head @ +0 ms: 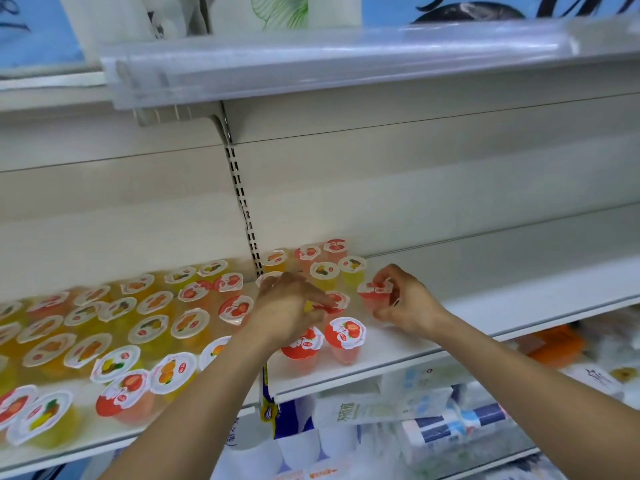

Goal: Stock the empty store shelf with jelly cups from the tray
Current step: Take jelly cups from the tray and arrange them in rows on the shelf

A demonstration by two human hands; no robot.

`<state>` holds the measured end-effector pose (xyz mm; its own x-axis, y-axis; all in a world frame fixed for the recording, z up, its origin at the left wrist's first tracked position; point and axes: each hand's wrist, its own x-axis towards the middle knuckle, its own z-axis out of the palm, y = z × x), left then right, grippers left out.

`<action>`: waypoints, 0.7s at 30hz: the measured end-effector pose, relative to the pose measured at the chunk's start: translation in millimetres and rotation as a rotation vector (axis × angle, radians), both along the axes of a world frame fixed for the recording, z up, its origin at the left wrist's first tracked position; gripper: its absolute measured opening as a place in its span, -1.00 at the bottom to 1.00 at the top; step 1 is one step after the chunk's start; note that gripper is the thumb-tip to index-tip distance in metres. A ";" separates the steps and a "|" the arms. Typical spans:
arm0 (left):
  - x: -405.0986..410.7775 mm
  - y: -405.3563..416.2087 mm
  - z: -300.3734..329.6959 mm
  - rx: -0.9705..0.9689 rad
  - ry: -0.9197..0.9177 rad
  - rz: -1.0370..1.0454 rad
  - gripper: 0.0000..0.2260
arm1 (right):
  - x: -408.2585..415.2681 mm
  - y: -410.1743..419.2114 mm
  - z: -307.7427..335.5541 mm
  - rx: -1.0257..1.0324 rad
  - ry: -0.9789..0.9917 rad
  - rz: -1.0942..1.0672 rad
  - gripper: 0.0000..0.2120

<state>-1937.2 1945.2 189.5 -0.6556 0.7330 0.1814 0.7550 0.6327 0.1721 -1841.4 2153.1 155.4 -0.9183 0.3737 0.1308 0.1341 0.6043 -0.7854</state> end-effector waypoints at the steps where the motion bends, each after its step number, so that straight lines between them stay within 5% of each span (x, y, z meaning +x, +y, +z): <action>1: -0.5 1.4 -1.0 0.019 0.013 0.008 -0.82 | -1.5 -2.1 -3.0 0.011 -0.006 0.001 -0.64; 12: -6.3 15.8 -6.6 0.001 0.195 0.073 -0.80 | -18.9 -17.1 -6.5 0.009 0.014 -0.017 -0.66; 21: 44.9 13.7 -6.1 0.185 0.206 0.049 -0.59 | 45.4 -14.9 0.3 0.487 0.058 -0.117 -0.49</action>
